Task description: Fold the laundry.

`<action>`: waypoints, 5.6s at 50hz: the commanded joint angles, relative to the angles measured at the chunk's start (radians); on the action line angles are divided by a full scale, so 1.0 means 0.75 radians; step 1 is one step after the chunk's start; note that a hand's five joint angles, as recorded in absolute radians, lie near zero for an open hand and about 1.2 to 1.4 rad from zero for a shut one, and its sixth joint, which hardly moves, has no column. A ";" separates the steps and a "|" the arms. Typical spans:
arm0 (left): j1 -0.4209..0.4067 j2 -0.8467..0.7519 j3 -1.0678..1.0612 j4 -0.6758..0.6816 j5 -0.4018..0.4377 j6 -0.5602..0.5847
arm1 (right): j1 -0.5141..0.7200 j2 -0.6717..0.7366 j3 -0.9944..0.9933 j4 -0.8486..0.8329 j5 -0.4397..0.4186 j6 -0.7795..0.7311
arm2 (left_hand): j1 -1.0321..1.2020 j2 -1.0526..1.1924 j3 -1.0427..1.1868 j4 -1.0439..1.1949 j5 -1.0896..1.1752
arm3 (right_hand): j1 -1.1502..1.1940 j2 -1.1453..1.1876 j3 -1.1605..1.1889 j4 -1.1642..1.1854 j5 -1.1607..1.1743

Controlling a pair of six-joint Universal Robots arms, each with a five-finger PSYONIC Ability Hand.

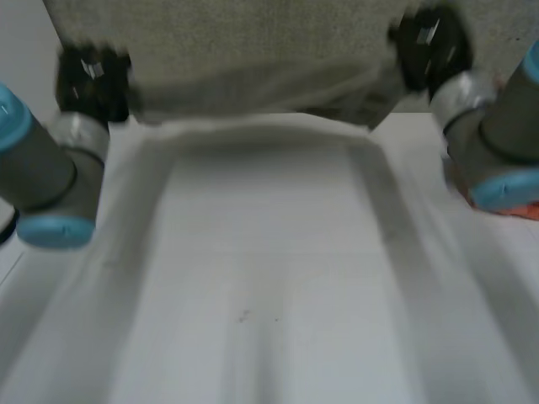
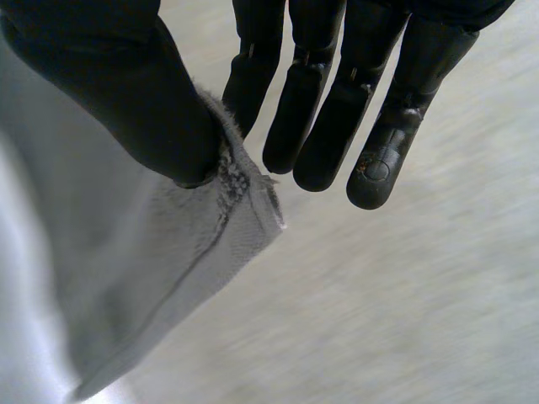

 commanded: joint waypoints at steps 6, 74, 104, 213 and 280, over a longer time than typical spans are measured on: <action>-0.032 -0.209 -0.345 -0.108 -0.003 0.049 | -0.049 0.138 0.453 0.125 -0.097 -0.060 | 0.376 0.261 0.265 0.258 0.322 | 0.539 0.292 0.286 0.277 0.307; -0.132 -0.580 0.287 0.020 -0.210 0.460 | 0.037 0.639 -0.480 0.401 0.449 -0.436 | -1.253 -1.368 -1.364 -1.371 -1.307 | -1.090 -1.337 -1.343 -1.352 -1.322; -0.075 0.116 -0.537 0.014 0.025 -0.104 | -0.241 -0.183 0.735 0.434 -0.090 0.114 | -1.253 -1.368 -1.364 -1.371 -1.307 | -0.884 -1.132 -1.137 -1.147 -1.117; -0.402 -0.197 -0.215 -0.149 0.185 -0.121 | 0.092 -0.144 0.970 0.115 -0.109 0.245 | -1.233 -1.347 -1.343 -1.350 -1.286 | -0.912 -1.159 -1.164 -1.174 -1.144; -0.296 0.013 -0.316 -0.207 -0.101 -0.168 | -0.074 -0.400 1.055 0.187 0.008 -0.344 | -1.252 -1.367 -1.363 -1.370 -1.306 | 0.539 0.292 0.286 0.277 0.307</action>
